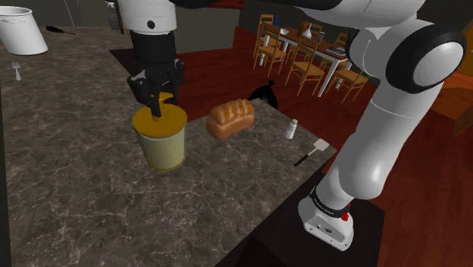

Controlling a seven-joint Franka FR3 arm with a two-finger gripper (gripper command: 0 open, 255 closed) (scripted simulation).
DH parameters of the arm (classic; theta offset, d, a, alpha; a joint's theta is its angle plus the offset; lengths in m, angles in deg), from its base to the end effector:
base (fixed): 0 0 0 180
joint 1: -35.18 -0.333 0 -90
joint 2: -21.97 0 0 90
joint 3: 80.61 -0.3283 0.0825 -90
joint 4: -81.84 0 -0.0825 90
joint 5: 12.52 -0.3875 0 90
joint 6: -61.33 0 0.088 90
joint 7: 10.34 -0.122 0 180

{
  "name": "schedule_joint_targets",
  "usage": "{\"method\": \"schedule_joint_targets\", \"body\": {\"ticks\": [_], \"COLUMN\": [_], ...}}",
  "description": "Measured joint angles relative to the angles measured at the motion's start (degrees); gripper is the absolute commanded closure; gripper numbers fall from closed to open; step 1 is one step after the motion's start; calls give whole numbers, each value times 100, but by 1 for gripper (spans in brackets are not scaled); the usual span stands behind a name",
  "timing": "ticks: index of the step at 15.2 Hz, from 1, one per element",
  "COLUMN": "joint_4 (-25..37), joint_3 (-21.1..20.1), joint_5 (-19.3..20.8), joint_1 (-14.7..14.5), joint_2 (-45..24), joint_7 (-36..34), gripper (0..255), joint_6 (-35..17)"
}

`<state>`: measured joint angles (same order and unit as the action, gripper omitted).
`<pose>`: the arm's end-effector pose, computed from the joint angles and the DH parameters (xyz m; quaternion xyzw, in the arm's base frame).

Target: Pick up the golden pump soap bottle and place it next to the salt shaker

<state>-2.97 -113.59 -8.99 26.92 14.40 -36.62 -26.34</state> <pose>0.4611 0.3656 0.5966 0.9912 0.1289 -0.0282 0.0127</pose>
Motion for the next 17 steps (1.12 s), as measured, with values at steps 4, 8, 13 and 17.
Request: {"method": "schedule_joint_targets", "body": {"ticks": [4, 8, 13, 17], "joint_4": [-888, -1679, -2336, -2711], "joint_3": [251, 616, 1127, 1572], "joint_5": [-470, -812, -984, -956], "joint_1": [394, 617, 775, 889], "joint_2": [951, 1826, 2668, 3192], "joint_7": [634, 1269, 1994, 2572], "gripper": [255, 255, 255, 255], "joint_6": [-80, -80, 86, 253]}}
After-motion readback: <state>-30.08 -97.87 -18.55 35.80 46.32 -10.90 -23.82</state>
